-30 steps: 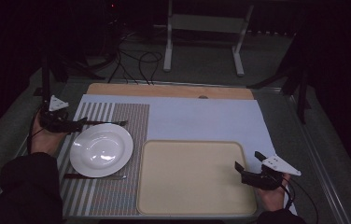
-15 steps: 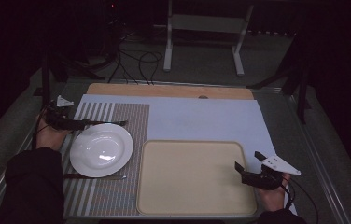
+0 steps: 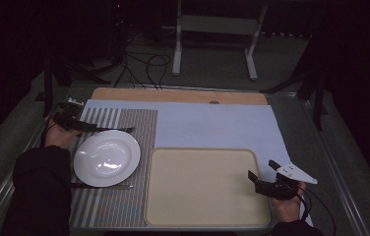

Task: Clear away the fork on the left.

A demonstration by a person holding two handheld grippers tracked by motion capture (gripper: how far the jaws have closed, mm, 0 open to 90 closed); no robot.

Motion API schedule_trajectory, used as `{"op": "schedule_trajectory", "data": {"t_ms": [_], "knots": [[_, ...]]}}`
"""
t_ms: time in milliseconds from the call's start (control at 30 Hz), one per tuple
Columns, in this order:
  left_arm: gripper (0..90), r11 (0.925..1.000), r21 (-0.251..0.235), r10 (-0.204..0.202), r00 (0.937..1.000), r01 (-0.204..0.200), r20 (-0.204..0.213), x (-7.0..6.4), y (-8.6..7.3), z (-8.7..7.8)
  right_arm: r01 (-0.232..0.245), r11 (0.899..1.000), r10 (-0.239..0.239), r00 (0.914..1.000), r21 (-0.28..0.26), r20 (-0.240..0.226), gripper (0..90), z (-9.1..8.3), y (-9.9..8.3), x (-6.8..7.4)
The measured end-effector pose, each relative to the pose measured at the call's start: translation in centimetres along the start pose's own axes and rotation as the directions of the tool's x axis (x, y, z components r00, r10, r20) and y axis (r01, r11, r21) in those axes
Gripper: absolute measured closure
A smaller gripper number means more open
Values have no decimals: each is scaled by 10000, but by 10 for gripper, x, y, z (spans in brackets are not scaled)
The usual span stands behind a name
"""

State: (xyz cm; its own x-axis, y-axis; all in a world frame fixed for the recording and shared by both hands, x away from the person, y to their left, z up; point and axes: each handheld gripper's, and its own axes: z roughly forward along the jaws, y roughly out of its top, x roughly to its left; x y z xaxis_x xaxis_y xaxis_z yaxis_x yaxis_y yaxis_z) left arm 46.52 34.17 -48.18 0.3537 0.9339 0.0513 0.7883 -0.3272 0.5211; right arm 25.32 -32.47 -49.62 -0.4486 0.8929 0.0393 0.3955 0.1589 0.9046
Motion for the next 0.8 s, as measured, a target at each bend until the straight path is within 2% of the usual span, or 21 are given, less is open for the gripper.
{"op": "schedule_trajectory", "data": {"t_ms": [67, 167, 267, 300, 400, 467, 533, 667, 800], "knots": [[70, 10000, 27, -21, 10000, 21, -49, 1, 0, 3, 65, 10000, -65, 10000, 43, 18, 83, 1, 0, 0], [128, 9997, 199, 160, 9998, -158, -127, -1, 1, 9, 70, 9999, -70, 10000, 88, -8, 83, 1, 0, 0], [138, 9986, 451, 272, 9996, -274, 41, -2, 2, 13, 94, 9999, -93, 10000, 129, -16, 83, 2, 0, 0], [137, 9971, 696, 292, 9991, -312, 297, -2, 3, 17, 122, 9998, -122, 9999, 151, -15, 83, 3, 0, 0], [156, 9959, 700, 540, 9968, -580, 582, -5, 6, 20, 181, 9997, -181, 9998, 168, -44, 83, 4, 0, 0], [171, 9927, 839, 791, 9931, -864, 864, -7, 7, 24, 177, 9996, -176, 9998, 203, -66, 83, 4, 0, 0], [210, 9911, 881, 922, 9921, -997, 848, -10, 7, 28, 152, 9997, -151, 9999, 212, -75, 83, 4, 0, 0], [232, 9955, 614, 639, 9887, -728, 1358, -8, 5, 33, 197, 9993, -196, 9998, 305, -28, 83, 6, -1, 0], [228, 9975, 445, 481, 9896, -546, 1354, -8, 3, 33, 207, 9992, -206, 9998, 338, -22, 83, 6, -1, 0]]}}
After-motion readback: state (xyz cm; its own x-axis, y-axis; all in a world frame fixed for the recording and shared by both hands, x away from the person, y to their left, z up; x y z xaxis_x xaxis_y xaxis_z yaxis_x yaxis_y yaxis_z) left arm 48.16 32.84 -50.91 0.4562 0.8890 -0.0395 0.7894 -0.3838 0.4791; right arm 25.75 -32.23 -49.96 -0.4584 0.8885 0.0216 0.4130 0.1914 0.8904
